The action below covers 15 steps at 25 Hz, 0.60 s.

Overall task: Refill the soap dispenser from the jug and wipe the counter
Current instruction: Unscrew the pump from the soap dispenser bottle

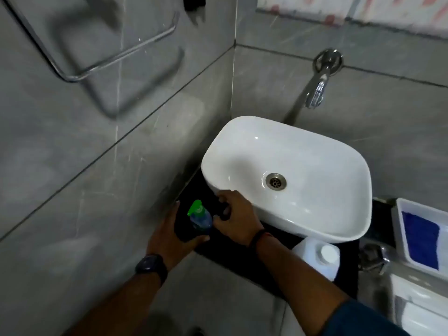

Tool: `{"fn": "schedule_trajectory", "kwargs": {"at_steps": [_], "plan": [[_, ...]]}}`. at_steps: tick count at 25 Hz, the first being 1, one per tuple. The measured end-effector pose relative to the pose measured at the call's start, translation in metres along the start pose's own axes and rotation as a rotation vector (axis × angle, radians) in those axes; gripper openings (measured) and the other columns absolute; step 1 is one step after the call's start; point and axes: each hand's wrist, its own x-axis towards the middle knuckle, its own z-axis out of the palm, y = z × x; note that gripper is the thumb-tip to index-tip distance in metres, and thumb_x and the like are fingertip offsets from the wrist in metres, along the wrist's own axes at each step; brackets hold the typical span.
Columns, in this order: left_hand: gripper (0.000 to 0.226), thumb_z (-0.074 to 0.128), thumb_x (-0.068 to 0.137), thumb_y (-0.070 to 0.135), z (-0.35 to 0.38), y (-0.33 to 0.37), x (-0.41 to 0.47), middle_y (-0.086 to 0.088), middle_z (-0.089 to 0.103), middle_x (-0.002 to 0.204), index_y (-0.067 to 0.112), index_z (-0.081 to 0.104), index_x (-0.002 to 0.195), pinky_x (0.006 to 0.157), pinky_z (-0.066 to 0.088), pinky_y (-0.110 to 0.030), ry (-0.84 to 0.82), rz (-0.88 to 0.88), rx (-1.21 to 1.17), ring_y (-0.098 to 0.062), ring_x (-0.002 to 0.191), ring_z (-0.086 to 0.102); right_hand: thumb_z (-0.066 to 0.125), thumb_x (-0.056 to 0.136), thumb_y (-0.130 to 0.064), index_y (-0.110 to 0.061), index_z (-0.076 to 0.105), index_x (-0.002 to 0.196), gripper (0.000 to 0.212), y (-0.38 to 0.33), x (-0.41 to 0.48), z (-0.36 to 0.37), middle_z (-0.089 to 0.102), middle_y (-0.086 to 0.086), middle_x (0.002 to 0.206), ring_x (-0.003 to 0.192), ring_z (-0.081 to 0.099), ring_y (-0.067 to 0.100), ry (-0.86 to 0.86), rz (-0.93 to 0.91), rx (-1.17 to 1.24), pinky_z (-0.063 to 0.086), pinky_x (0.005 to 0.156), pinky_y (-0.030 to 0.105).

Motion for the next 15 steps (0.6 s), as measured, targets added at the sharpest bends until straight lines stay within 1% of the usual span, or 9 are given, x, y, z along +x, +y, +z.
{"fn": "schedule_trajectory", "kwargs": {"at_steps": [3,5,7,9,10,12,13,14,15], "plan": [[0.073,0.07,0.068,0.055,0.027,-0.012,0.011,-0.004,0.06,0.122,0.025,0.047,0.13,0.087,0.051,-0.033,-0.143,0.057,-0.129,-0.019,0.109,0.059,0.082,0.065,-0.038,-0.018,0.061,0.112,0.056,-0.001,0.008,0.036,0.06,0.003,0.107,0.093,0.055,0.014,-0.077,0.056,-0.077,0.04,0.078,0.021],[0.051,0.058,0.089,0.036,0.047,-0.022,0.016,-0.006,0.063,0.12,0.013,0.046,0.133,0.088,0.049,-0.028,-0.126,0.108,-0.204,-0.017,0.106,0.062,0.082,0.066,-0.038,-0.016,0.065,0.1,0.044,-0.002,0.012,0.053,0.06,0.006,0.099,0.091,0.055,0.017,-0.008,0.07,-0.078,0.037,0.074,0.019],[0.045,0.054,0.094,0.031,0.048,-0.028,0.015,0.008,0.066,0.115,0.004,0.051,0.13,0.098,0.039,-0.019,-0.132,0.094,-0.55,-0.006,0.109,0.056,0.081,0.068,-0.031,-0.012,0.068,0.089,0.031,0.0,0.013,0.058,0.059,0.008,0.087,0.08,0.056,0.018,0.103,0.042,-0.073,0.033,0.066,0.017],[0.046,0.046,0.095,0.041,0.047,-0.018,0.028,-0.004,0.067,0.114,0.005,0.06,0.12,0.105,0.035,-0.021,-0.149,-0.129,-1.027,-0.011,0.114,0.054,0.08,0.069,-0.026,-0.011,0.07,0.088,0.026,-0.004,0.01,0.056,0.058,0.008,0.082,0.074,0.056,0.018,0.139,0.025,-0.078,0.037,0.063,0.021],[0.043,0.048,0.093,0.042,0.044,-0.008,0.028,-0.005,0.068,0.109,0.01,0.062,0.117,0.101,0.039,-0.02,-0.133,-0.115,-0.918,-0.009,0.109,0.058,0.08,0.069,-0.024,-0.011,0.071,0.088,0.025,-0.007,0.008,0.054,0.058,0.007,0.081,0.073,0.056,0.019,0.149,0.022,-0.067,0.04,0.063,0.024],[0.042,0.064,0.073,0.04,0.049,0.003,0.022,0.011,0.064,0.09,0.02,0.059,0.11,0.078,0.047,-0.013,0.032,0.155,-0.197,0.006,0.084,0.059,0.08,0.068,-0.021,-0.008,0.071,0.082,0.021,-0.014,0.006,0.043,0.057,0.005,0.074,0.068,0.055,0.018,0.184,-0.001,-0.036,0.041,0.061,0.026],[0.047,0.066,0.065,0.044,0.049,0.012,0.019,0.014,0.063,0.086,0.023,0.057,0.106,0.07,0.047,-0.015,0.134,0.149,-0.116,0.006,0.077,0.057,0.08,0.068,-0.019,-0.006,0.069,0.077,0.019,-0.017,0.005,0.035,0.056,0.005,0.071,0.066,0.054,0.018,0.193,-0.015,-0.03,0.04,0.059,0.027],[0.05,0.064,0.062,0.05,0.047,0.022,0.015,0.012,0.064,0.086,0.024,0.057,0.105,0.068,0.048,-0.02,0.195,0.131,-0.183,0.001,0.076,0.058,0.079,0.068,-0.016,-0.003,0.068,0.075,0.019,-0.019,0.005,0.026,0.057,0.007,0.07,0.066,0.055,0.02,0.177,-0.03,-0.032,0.043,0.06,0.03],[0.053,0.06,0.062,0.055,0.043,0.032,0.013,0.009,0.066,0.087,0.024,0.057,0.105,0.069,0.048,-0.022,0.181,0.14,-0.215,-0.005,0.077,0.059,0.077,0.069,-0.012,0.001,0.067,0.076,0.018,-0.021,0.003,0.017,0.06,0.011,0.073,0.069,0.059,0.024,0.143,-0.055,-0.03,0.046,0.063,0.036]]}}
